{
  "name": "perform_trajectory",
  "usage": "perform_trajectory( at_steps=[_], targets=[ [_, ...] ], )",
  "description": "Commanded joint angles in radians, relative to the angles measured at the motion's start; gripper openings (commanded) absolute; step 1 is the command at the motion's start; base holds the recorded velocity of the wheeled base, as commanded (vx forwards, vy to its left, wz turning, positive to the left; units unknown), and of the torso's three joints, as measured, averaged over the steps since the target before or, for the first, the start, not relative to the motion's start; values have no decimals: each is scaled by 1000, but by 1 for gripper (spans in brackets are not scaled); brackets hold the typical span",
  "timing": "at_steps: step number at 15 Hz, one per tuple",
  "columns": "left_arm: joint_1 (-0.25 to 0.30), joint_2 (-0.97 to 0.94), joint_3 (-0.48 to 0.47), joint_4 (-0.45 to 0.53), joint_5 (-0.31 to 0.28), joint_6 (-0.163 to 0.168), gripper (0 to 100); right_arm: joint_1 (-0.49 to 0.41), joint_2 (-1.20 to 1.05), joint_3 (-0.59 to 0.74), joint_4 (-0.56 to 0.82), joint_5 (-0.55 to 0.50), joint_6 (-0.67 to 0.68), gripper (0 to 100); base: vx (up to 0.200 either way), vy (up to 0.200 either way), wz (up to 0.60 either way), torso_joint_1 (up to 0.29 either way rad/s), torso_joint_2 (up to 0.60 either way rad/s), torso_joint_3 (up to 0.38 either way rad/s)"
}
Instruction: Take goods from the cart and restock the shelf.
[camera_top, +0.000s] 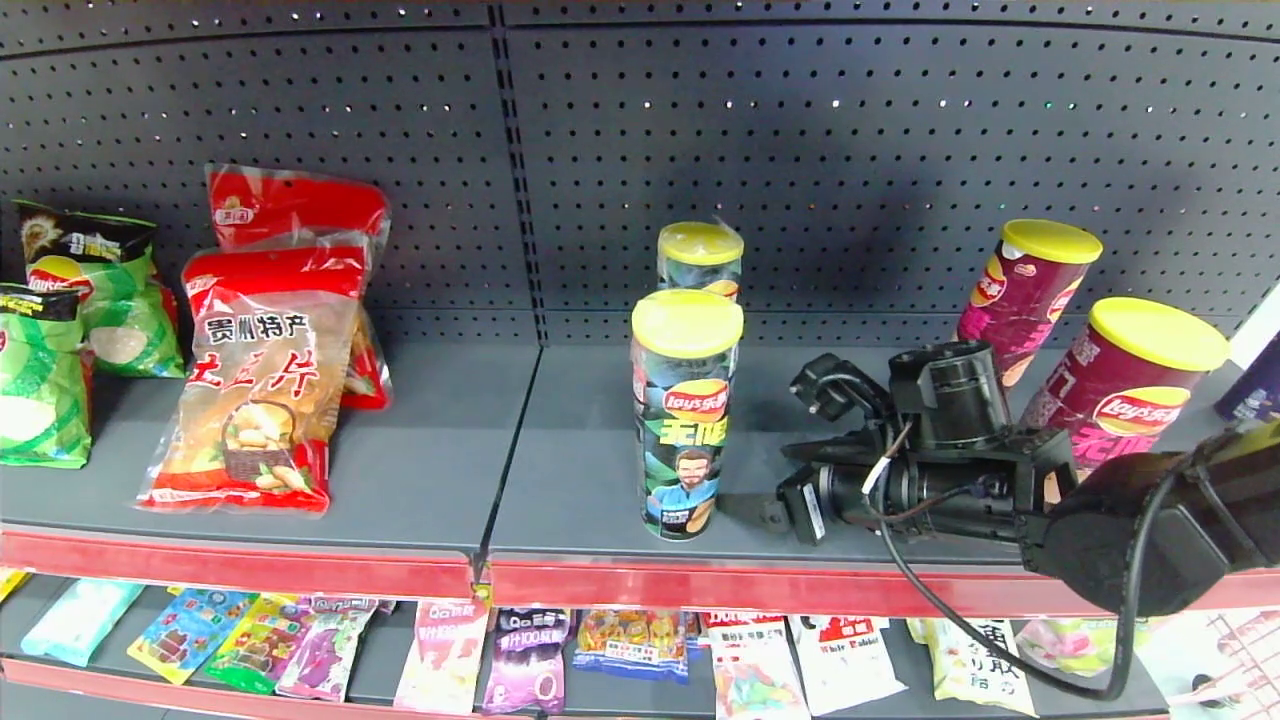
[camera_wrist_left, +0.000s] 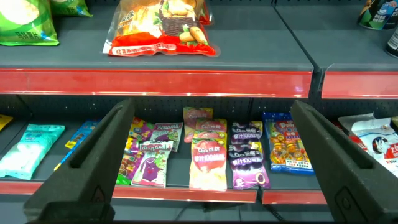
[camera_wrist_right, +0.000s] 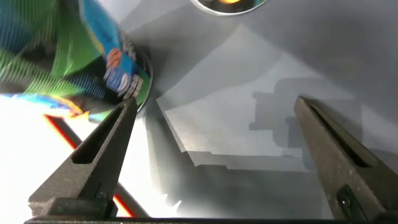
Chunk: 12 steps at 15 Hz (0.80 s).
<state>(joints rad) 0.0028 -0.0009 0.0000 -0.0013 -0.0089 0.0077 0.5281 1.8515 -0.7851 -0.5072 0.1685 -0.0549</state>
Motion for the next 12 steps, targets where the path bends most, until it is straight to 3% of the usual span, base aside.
perform_trajectory(
  at_steps=[1, 4, 8, 12],
  targets=[
    [0, 1, 0, 0, 1, 0, 100, 1, -18, 20, 1, 2, 0, 100, 0, 0, 0, 0, 0, 0],
    [0, 1, 0, 0, 0, 0, 100, 1, -54, 38, -1, 16, -2, 100, 0, 0, 0, 0, 0, 0],
    [0, 1, 0, 0, 0, 0, 100, -3, -130, 127, -1, 118, -34, 100, 0, 0, 0, 0, 0, 0],
    [0, 1, 0, 0, 0, 0, 100, 9, -163, 161, -48, 131, -52, 100, 0, 0, 0, 0, 0, 0]
  ],
)
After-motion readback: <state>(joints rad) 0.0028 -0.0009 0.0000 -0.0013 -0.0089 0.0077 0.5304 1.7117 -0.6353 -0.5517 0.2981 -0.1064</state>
